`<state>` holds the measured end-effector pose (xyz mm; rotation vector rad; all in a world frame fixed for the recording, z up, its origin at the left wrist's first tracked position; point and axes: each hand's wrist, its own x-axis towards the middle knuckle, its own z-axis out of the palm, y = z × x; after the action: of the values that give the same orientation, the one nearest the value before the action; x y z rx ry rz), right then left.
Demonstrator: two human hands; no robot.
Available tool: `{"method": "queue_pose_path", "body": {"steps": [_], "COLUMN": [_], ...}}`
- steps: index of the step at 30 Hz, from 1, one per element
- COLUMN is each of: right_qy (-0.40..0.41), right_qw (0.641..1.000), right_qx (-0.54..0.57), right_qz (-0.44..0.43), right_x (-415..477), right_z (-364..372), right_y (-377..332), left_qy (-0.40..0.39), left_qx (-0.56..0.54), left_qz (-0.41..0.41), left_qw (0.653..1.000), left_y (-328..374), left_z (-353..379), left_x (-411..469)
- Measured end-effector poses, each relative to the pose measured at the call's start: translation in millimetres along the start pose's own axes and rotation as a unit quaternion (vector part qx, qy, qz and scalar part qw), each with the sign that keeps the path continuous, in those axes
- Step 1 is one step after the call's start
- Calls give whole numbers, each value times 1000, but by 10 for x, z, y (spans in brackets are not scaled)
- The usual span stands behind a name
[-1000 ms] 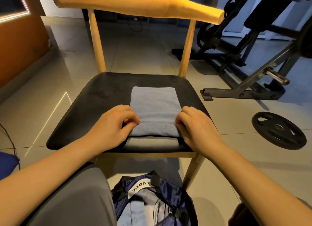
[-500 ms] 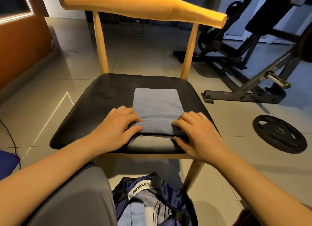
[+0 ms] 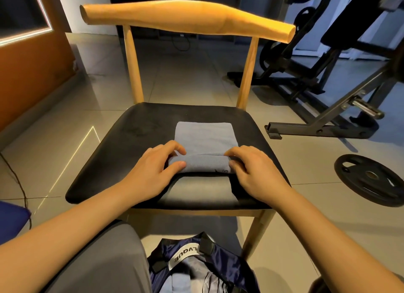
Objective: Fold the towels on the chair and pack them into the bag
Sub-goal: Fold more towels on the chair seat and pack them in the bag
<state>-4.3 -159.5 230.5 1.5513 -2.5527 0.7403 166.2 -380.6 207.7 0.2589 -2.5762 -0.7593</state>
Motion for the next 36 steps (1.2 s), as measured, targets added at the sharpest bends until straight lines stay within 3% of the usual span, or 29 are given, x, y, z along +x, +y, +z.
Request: {"method": "queue_pose_path", "body": {"steps": [5, 10, 13, 18, 22, 26, 29, 32, 36], "right_qy": [75, 16, 5, -25, -29, -7, 1, -12, -34], "right_qw": [993, 989, 989, 996, 999, 994, 995, 998, 999], "right_qx": [-74, -124, -121, -61, -15, -59, -65, -53, 32], "right_qz": [-52, -77, -80, -63, -41, -96, -79, -43, 18], "right_x": [53, 53, 90, 208, 196, 119, 145, 184, 263], "right_z": [91, 63, 29, -33, -51, -42, -34, -26, -19], "right_y": [22, 39, 72, 133, 113, 122, 130, 158, 156], "left_qy": [32, 65, 86, 41, 17, -54, -92, -38, -41], "left_qx": [-5, 46, 57, 96, 65, 7, -9, 26, 91], "left_qz": [-46, -42, 3, 56, 33, -13, -30, 48, 103], "left_qw": [998, 996, 995, 993, 997, 998, 995, 998, 990], "left_y": [19, -19, -28, -61, -115, -138, -86, -98, -157], "left_z": [61, 104, 94, 55, 38, -58, -112, -121, -131], "left_x": [90, 148, 172, 171, 269, 403, 540, 579, 562]}}
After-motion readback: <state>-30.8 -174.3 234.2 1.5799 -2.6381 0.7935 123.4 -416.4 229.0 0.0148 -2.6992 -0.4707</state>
